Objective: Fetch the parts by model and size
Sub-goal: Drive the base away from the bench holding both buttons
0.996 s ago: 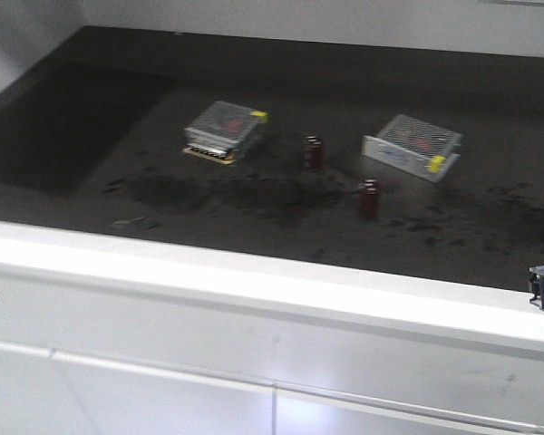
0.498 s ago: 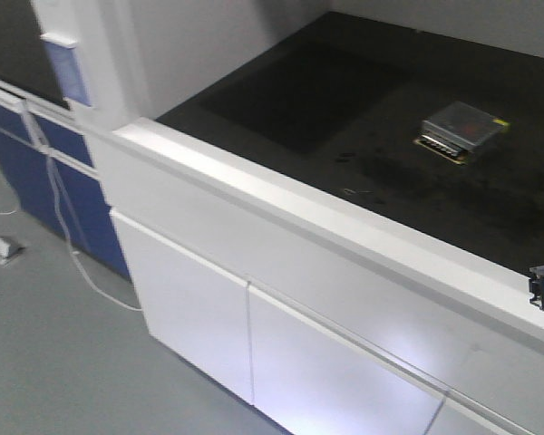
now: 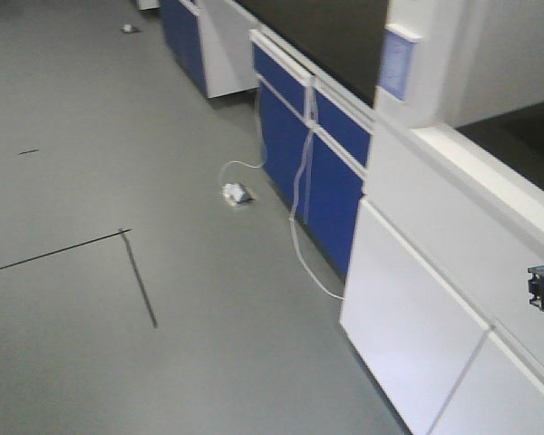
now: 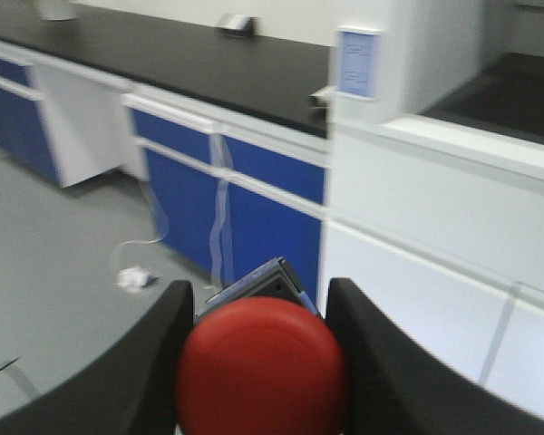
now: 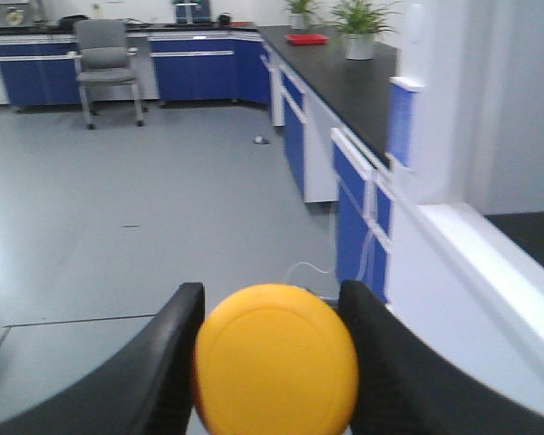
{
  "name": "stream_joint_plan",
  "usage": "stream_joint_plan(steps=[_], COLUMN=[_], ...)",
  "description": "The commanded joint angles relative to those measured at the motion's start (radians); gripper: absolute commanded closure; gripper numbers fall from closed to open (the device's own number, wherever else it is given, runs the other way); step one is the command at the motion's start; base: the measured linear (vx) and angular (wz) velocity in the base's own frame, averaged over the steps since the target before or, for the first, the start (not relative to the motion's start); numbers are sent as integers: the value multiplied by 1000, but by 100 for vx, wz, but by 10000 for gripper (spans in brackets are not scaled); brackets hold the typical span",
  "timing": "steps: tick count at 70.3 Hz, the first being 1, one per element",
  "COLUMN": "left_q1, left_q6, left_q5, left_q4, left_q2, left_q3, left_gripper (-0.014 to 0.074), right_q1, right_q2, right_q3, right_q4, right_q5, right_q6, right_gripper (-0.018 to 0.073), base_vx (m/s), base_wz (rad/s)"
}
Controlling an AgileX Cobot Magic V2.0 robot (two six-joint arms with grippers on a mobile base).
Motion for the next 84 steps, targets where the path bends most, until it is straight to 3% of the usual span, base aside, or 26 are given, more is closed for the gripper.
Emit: stream_joint_plan(steps=[1, 29, 84], left_q1=[-5, -5, -5], left_q6=[-4, -4, -4], left_q5=[-80, -80, -80], left_q4=[0, 0, 0], left_q2=[10, 9, 9], left_q3=[-25, -25, -25], left_gripper=[603, 603, 603], right_q1=[-3, -3, -3], right_q2=[10, 10, 10], right_q3=[-27, -27, -27], right_q4=[-5, -5, -5], right_q5=[-81, -81, -81], right_q6=[-4, -4, -4], right_gripper=[564, 564, 564], base_vx=[1, 5, 30], base_wz=[103, 77, 8])
